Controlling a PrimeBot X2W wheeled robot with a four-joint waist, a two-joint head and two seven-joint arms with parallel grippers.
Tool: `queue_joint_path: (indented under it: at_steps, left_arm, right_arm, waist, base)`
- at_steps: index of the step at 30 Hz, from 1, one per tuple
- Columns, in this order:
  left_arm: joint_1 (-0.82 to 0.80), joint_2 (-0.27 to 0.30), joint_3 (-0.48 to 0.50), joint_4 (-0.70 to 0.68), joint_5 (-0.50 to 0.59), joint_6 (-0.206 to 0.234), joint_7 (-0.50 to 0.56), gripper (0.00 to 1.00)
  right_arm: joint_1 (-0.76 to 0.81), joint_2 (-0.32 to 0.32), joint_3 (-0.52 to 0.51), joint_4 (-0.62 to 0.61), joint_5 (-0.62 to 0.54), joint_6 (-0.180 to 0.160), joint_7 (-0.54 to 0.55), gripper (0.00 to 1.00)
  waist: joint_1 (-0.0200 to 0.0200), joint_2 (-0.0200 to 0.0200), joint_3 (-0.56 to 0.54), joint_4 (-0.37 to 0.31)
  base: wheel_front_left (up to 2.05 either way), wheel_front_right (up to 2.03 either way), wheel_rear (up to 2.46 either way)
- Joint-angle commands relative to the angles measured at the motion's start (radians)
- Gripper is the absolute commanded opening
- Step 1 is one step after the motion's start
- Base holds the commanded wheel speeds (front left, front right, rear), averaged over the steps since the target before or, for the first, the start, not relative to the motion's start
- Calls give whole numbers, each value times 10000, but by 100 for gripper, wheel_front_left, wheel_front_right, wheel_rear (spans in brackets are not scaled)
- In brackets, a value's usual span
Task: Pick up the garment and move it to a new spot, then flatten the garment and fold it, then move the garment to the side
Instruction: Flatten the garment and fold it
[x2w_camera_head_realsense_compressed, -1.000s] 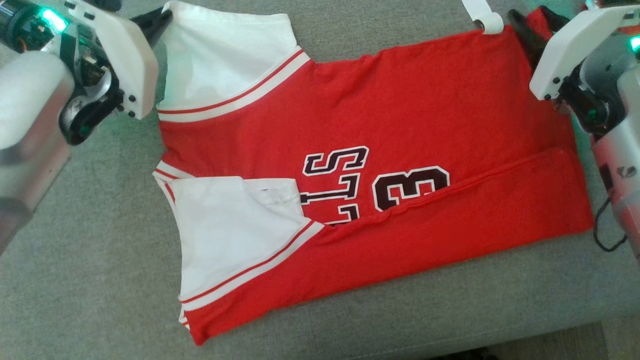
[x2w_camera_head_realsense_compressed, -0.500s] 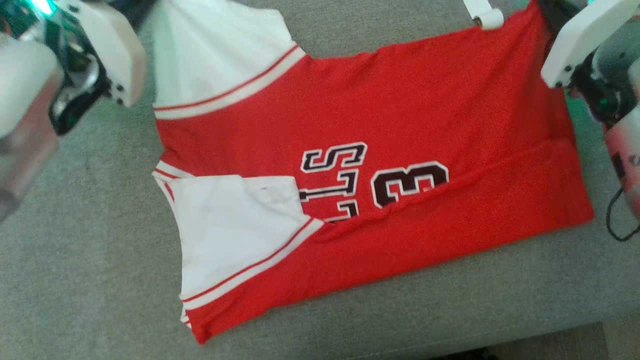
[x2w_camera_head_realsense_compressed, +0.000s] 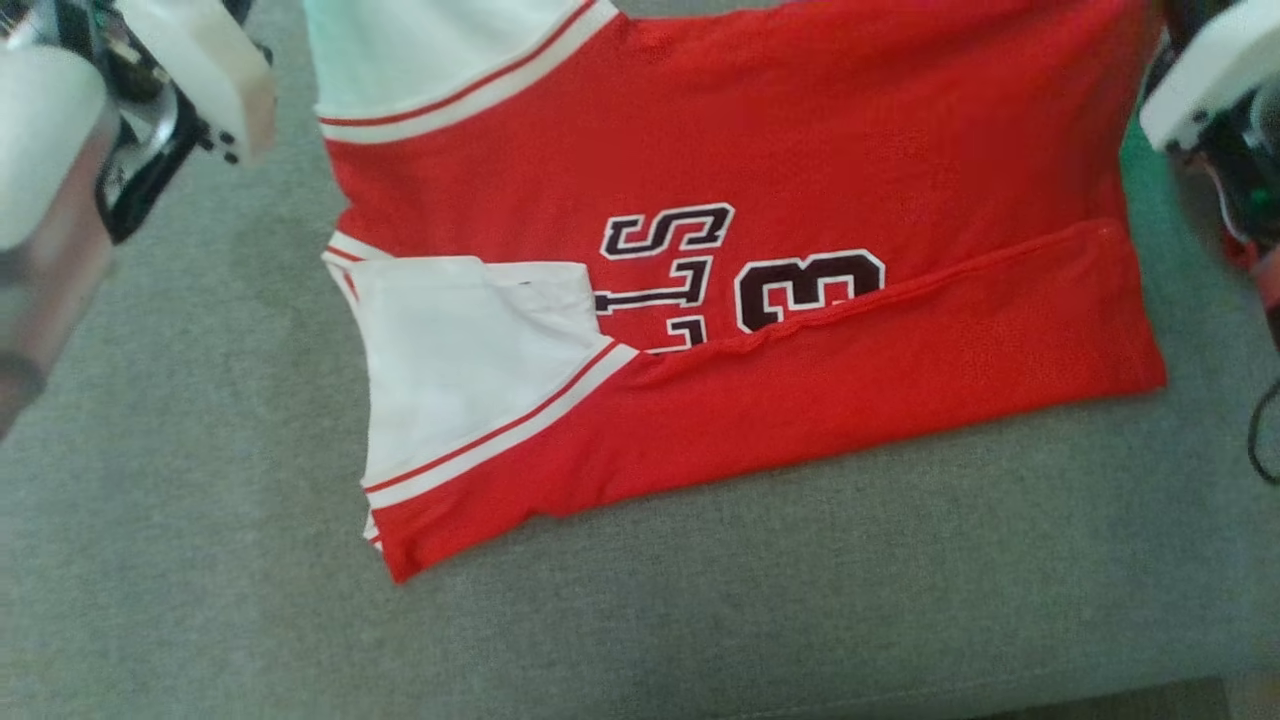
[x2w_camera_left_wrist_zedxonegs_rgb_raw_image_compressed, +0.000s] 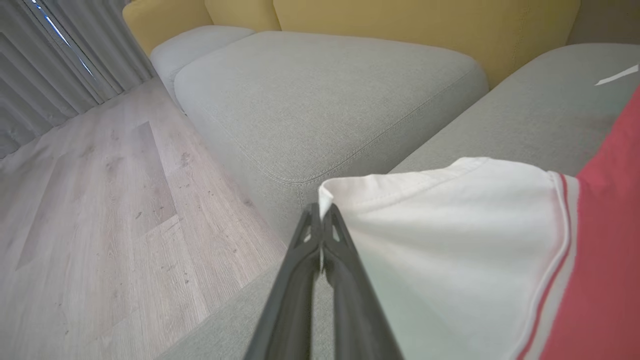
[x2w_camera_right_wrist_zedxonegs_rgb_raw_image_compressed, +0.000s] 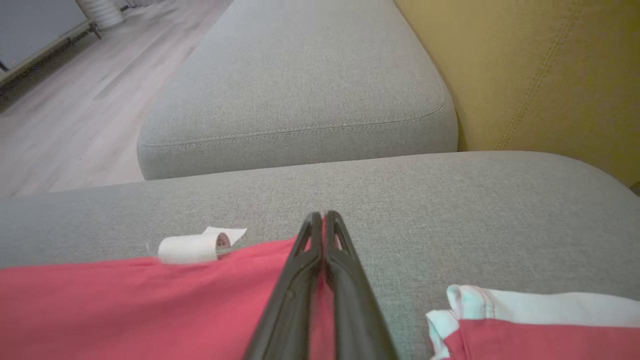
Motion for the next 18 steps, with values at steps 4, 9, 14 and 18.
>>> queue_joint_path:
  at_steps: [4,9,14,18]
  left_arm:
    - [458,492,238,-552,-228,104,-351,0]
    - [1598,858,151,-1559,-434,504,-667,0]
    - [2549,1397,71,-2606,-560,1051,-788,0]
    - [3549,1989,-20,-3844,-747,1676,-799,0]
  right_arm:
    - [1089,-525,-42,-534,360,67,-320,0]
    - [2100,-894,-163,-883,638,67,-480,0]
    - [2882,-1067,-331,-1201,717,67,-599,0]
    - [3700,-1141,-550,-1577,696,67,-613,0]
  waist:
    - [0,0,-517,330]
    - [0,0,-1010,607]
    - [0,0,-1384,785]
    - [0,0,-1674,907]
  base:
    - [0,0,0]
    - [0,0,0]
    - [0,0,0]
    - [0,0,0]
